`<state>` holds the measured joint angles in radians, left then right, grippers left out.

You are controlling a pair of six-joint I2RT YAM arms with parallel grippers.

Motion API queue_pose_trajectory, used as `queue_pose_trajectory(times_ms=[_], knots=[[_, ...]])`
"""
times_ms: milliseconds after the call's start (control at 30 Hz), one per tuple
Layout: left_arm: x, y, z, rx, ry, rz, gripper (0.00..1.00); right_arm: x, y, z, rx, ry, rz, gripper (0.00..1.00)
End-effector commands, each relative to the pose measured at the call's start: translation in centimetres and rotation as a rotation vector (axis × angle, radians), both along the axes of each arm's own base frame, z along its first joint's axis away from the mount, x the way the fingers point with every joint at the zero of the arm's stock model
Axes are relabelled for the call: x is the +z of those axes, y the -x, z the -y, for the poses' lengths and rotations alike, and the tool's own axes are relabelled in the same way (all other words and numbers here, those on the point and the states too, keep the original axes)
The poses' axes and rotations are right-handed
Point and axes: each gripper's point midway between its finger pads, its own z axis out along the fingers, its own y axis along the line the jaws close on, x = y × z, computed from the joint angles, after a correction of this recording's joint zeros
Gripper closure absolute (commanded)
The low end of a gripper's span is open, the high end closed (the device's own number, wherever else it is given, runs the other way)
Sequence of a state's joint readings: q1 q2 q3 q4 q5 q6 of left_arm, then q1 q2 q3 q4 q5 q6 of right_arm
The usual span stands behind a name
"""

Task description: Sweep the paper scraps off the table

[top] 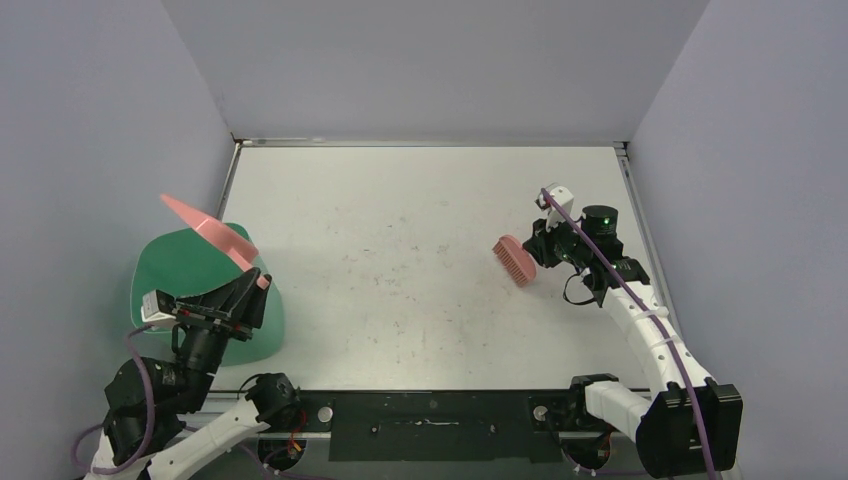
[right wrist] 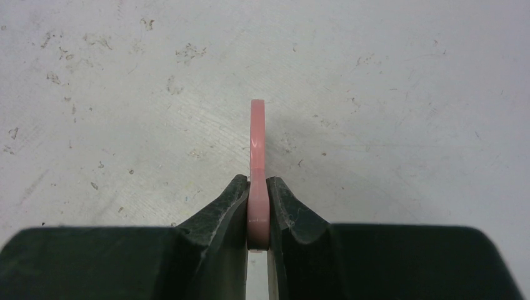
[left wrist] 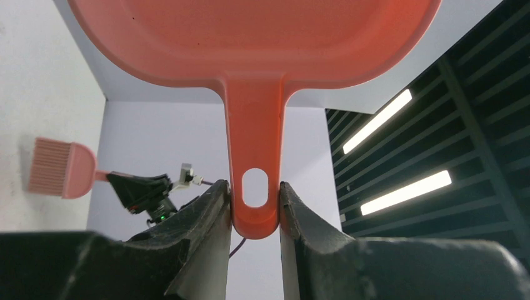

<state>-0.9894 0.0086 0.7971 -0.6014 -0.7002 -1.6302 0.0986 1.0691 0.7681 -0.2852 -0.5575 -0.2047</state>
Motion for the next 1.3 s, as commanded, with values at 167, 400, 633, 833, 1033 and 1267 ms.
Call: queue_pose_trajectory(times_ms=[167, 400, 633, 833, 1033, 1267], knots=[[3.9, 2.7, -4.6, 0.050, 0.242, 0.130, 1.00, 2.2, -0.2, -0.3, 0.023, -0.012, 0.098, 0.95], [4.3, 2.1, -2.9, 0.053, 0.031, 0.138, 1.00, 2.6, -0.2, -0.3, 0.025, -0.014, 0.111, 0.95], [3.9, 0.0, 0.9, 0.037, -0.311, 0.136, 1.00, 2.7, -0.2, 0.0, 0.011, -0.017, 0.115, 0.95], [2.7, -2.5, 5.1, -0.020, -0.617, 0.103, 1.00, 2.8, -0.4, 0.7, -0.010, -0.019, 0.118, 0.95], [1.0, -5.0, 8.9, -0.099, -0.948, 0.084, 1.00, 2.9, -0.4, 1.1, -0.023, -0.024, 0.121, 0.95], [-1.9, -6.8, 13.2, -0.270, -1.235, 0.063, 1.00, 3.4, -0.3, 1.6, -0.036, -0.043, 0.128, 0.95]])
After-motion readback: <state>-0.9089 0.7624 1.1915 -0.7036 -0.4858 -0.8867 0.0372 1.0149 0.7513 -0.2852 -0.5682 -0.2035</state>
